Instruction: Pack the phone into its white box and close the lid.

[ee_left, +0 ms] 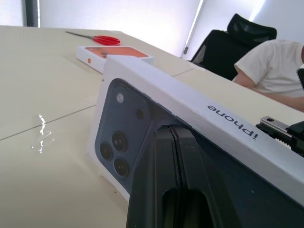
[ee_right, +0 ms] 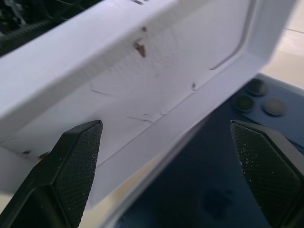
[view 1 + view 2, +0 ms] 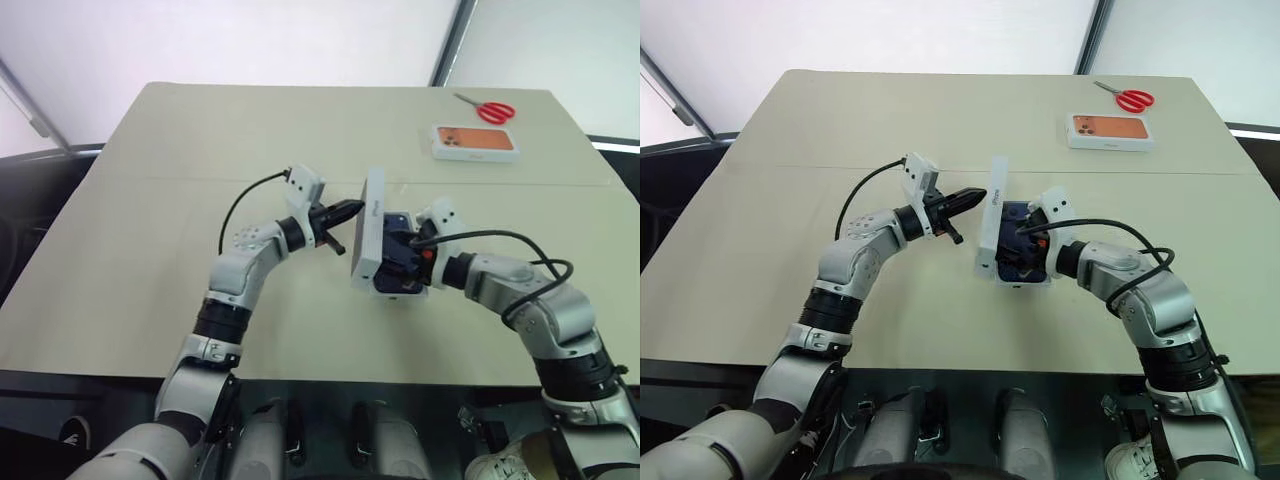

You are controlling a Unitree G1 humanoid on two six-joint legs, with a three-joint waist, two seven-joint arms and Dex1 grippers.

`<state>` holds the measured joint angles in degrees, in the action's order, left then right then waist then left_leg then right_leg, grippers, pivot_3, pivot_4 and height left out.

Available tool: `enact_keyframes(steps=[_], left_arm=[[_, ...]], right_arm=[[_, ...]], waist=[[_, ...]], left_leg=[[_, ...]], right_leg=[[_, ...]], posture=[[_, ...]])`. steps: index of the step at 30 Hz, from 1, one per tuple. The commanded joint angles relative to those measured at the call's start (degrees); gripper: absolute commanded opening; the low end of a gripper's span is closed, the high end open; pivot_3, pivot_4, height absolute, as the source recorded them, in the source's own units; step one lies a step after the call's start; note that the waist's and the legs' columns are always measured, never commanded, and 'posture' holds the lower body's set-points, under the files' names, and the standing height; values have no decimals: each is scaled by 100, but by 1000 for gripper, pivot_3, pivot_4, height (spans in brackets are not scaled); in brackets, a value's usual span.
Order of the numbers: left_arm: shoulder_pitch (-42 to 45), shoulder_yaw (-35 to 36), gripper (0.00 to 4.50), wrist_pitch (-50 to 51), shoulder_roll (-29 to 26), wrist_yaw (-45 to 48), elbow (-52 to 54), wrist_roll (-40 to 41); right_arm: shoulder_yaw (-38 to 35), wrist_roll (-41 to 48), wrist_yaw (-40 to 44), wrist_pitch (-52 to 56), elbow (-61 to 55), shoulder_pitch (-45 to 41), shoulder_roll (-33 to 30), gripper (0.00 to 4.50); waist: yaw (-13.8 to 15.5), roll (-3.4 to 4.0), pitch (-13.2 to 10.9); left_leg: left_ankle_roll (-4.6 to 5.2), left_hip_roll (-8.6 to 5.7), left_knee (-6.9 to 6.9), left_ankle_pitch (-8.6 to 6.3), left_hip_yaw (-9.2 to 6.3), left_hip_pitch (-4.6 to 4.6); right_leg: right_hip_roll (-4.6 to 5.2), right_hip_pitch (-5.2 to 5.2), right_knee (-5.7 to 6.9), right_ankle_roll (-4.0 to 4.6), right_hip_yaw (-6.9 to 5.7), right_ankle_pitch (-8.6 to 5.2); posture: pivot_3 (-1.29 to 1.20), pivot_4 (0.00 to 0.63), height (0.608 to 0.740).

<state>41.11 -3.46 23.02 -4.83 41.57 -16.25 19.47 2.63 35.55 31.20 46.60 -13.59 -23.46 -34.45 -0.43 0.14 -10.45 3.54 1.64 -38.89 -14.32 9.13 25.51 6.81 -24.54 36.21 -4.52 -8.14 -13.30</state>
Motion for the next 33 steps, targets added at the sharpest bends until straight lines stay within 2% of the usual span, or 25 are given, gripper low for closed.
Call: enact_keyframes(steps=[1, 5, 10, 12, 16, 24, 27, 31, 32, 33], left_arm=[[117, 62, 0, -40, 60, 4, 94, 109], [74, -10, 0, -24, 85, 30, 186, 63], [-14, -129, 0, -3, 185, 18, 288, 35], [-33, -139, 0, 2, 205, 17, 302, 33], [-28, -147, 0, 12, 226, 1, 313, 45], [-70, -186, 0, -13, 282, -83, 274, 11], [-122, -201, 0, -38, 250, -80, 312, -15], [-159, -136, 0, 19, 92, -66, 399, -3], [-163, -115, 0, 70, 32, -56, 416, 14], [-175, -95, 0, 88, -57, -44, 423, 6]], right_arm=[[65, -286, 134, -260, -255, -121, -25, 4445], [-9, -593, 164, -411, 34, -154, -65, 4445], [-212, -1423, 188, -1137, 952, -606, -558, 4445], [-318, -1450, 247, -1218, 1178, -809, -587, 4445], [-138, -1974, 472, -1645, 1528, -1000, -827, 4445], [27, -3401, 139, -2550, 2634, -1229, -1499, 4445], [-208, -3126, 302, -2346, 2600, -1260, -1318, 4445], [-241, -2803, 736, -2318, 1891, -979, -1092, 4445], [-263, -2701, 867, -2294, 1745, -904, -1058, 3936], [-269, -2629, 965, -2231, 1587, -806, -1037, 3641]], waist=[[0, 0, 0], [-2, 0, 0], [2, 0, 0], [-6, 0, 0], [-17, 0, 0], [-4, 1, -1], [-37, 1, 0], [-44, 2, -1], [-35, 2, -1], [-28, 2, -1]], left_leg=[[4, 0, -3, -3, 0, 1], [6, 0, -8, -4, 1, 3], [7, -3, -12, -5, 2, 4], [7, -3, -13, -5, 3, 4], [4, 2, -12, -3, 4, 1], [4, -1, -17, -3, 8, 2], [2, 2, -17, -2, 9, 0], [-7, 12, -15, 4, 10, -5], [-8, 14, -14, 4, 10, -5], [-8, 14, -14, 4, 9, -5]], right_leg=[[1, 0, 0, 0, 0, 0], [2, 1, 0, -1, 0, 0], [3, 2, 0, -1, 0, 0], [3, 2, 0, -1, 0, 0], [-1, 2, 2, -2, -1, 0], [3, 3, 2, -3, 0, 0], [1, 3, 2, -4, 0, 0], [-5, 3, 5, -4, 1, 1], [-4, 3, 6, -3, 1, 1], [-5, 3, 6, -3, 0, 1]], posture=[[0, 150, 738], [0, 150, 738], [0, 150, 738], [0, 150, 738], [0, 150, 738], [0, 150, 738], [0, 150, 738], [0, 150, 738], [0, 150, 738], [0, 150, 738]])
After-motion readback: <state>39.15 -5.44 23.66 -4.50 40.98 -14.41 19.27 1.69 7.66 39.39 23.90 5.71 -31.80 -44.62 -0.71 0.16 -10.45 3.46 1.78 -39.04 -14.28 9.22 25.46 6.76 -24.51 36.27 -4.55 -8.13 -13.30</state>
